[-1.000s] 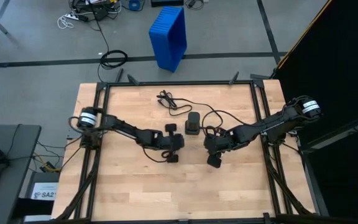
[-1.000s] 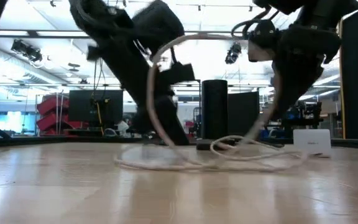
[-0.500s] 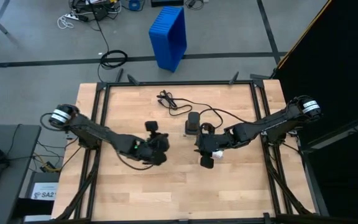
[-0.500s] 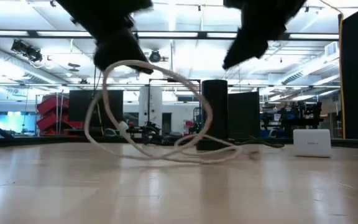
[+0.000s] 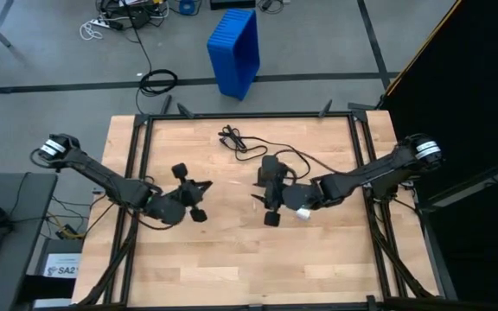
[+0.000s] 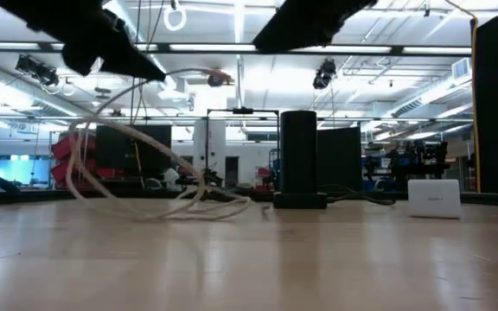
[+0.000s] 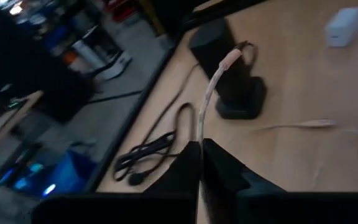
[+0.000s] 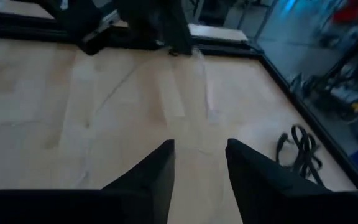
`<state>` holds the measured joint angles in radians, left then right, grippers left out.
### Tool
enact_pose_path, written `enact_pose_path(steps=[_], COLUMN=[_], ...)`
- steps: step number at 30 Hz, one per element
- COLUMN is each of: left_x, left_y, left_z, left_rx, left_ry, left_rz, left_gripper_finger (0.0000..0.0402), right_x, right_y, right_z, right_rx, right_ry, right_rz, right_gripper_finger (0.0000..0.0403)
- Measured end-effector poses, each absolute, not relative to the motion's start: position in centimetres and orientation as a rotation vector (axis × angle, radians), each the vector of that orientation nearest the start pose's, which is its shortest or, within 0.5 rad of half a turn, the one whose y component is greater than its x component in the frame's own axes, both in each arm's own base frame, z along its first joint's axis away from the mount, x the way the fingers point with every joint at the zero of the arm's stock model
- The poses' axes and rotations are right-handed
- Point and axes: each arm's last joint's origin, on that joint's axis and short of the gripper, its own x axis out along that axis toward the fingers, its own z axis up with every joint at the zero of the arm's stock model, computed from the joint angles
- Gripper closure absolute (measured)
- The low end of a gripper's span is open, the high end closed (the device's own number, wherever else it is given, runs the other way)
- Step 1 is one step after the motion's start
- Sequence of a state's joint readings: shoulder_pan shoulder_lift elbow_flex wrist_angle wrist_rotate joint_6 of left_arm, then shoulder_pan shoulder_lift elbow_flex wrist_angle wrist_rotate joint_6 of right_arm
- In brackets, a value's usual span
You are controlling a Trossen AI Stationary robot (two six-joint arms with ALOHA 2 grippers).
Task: Insert USB
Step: Insert the pink USB cable into the white charger adapter
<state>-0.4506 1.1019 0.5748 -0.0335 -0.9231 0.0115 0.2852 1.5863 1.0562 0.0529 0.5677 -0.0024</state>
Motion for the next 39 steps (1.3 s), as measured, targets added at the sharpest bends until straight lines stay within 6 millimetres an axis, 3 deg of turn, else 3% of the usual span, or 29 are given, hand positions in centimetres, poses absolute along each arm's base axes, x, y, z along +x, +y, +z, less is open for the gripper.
enact_pose_path(steps=[6, 9, 17, 39], left_x=[20.1, 20.1, 20.3, 20.3], left_y=[-6.3, -6.2, -6.0, -5.9], left_z=[22.3, 22.2, 22.2, 22.0], left_rx=[0.268, 0.266, 0.252, 0.232], left_ry=[0.343, 0.348, 0.343, 0.357], left_rz=[0.358, 0.35, 0.347, 0.339], left_gripper_finger=[0.0402, 0.0402, 0.0402, 0.0402], right_x=[35.7, 36.1, 36.8, 36.7], right_y=[7.9, 7.7, 7.2, 8.1], right_z=[22.3, 22.3, 22.3, 22.5], right_rx=[-0.414, -0.435, -0.388, -0.378], right_ry=[0.467, 0.436, 0.406, 0.372], right_rz=[-0.434, -0.459, -0.318, -0.288], right_gripper_finger=[0.0259, 0.0248, 0.0236, 0.0347])
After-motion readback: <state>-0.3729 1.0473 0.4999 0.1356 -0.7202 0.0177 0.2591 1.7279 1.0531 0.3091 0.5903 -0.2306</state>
